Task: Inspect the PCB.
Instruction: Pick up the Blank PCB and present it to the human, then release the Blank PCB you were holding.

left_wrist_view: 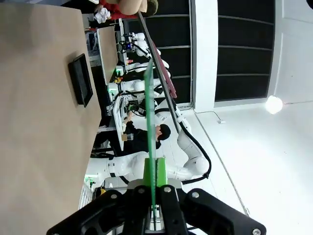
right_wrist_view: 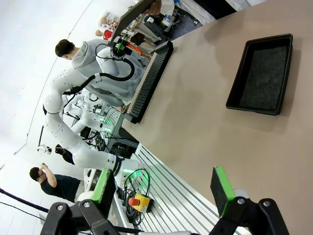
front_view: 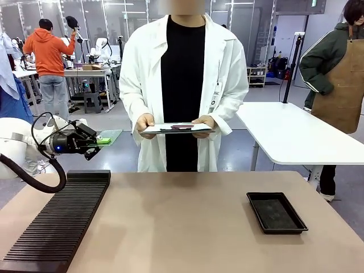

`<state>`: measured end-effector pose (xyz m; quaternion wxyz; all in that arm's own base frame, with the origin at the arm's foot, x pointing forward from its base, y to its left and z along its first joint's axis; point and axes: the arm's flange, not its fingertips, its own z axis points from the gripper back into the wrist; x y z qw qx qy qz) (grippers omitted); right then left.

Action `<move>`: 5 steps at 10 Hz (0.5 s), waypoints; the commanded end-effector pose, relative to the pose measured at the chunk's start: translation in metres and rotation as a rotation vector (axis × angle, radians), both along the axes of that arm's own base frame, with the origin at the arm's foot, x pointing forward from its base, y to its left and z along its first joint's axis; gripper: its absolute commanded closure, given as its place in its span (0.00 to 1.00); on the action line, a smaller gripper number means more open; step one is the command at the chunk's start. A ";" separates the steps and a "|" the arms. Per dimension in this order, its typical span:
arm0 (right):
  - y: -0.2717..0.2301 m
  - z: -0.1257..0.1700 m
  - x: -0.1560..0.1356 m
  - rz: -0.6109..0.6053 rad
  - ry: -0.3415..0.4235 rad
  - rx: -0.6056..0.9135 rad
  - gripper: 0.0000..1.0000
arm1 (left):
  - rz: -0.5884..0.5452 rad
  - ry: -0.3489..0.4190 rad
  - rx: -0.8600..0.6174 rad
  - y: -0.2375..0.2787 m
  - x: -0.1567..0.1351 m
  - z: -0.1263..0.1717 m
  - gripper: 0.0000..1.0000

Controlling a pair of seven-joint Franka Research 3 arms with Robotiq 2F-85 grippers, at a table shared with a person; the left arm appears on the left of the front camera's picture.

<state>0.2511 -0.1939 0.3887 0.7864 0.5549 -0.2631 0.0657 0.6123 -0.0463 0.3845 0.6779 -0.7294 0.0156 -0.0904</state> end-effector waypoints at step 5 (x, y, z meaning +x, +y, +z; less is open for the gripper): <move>0.000 0.002 0.001 -0.006 -0.016 0.014 0.00 | -0.003 -0.001 -0.001 0.000 0.000 0.000 0.97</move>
